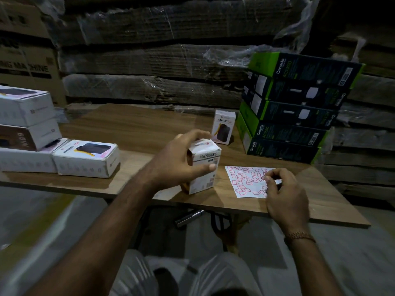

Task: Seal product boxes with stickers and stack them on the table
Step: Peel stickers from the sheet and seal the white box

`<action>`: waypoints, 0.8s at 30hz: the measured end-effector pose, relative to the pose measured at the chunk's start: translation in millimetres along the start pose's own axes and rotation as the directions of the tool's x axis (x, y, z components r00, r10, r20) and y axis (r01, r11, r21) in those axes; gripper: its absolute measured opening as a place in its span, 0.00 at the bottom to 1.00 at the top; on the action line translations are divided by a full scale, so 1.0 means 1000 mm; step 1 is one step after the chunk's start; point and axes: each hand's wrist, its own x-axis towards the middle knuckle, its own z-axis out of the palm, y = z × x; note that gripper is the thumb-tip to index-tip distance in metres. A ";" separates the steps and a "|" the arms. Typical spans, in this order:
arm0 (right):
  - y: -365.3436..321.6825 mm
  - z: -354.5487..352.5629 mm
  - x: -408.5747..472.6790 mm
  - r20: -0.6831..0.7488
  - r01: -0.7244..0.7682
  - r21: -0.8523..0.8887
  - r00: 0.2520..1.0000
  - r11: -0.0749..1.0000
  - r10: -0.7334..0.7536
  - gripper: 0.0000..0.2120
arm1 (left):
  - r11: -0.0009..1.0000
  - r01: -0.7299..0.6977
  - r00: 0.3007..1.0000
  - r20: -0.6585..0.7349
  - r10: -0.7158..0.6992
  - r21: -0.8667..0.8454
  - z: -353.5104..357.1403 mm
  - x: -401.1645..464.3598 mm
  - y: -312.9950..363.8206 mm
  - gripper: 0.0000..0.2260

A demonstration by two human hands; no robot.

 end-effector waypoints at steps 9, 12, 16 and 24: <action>-0.013 -0.006 -0.004 0.065 0.114 0.015 0.991 0.993 -0.115 0.05 | 0.974 -0.140 0.960 -0.265 0.090 -0.177 0.023 -0.011 -0.020 0.18; -0.034 -0.016 -0.008 0.111 0.190 0.131 0.973 0.973 -0.205 0.08 | 0.960 -0.174 0.951 -0.289 0.107 -0.218 0.032 -0.015 -0.023 0.17; -0.081 -0.029 -0.011 0.058 0.347 0.247 0.927 0.905 -0.371 0.07 | 0.952 -0.141 0.962 -0.263 0.068 -0.273 0.034 -0.018 -0.024 0.18; -0.137 -0.028 -0.003 0.067 0.467 0.365 0.849 0.805 -0.523 0.03 | 0.950 -0.162 0.944 -0.321 0.071 -0.268 0.047 -0.028 -0.015 0.26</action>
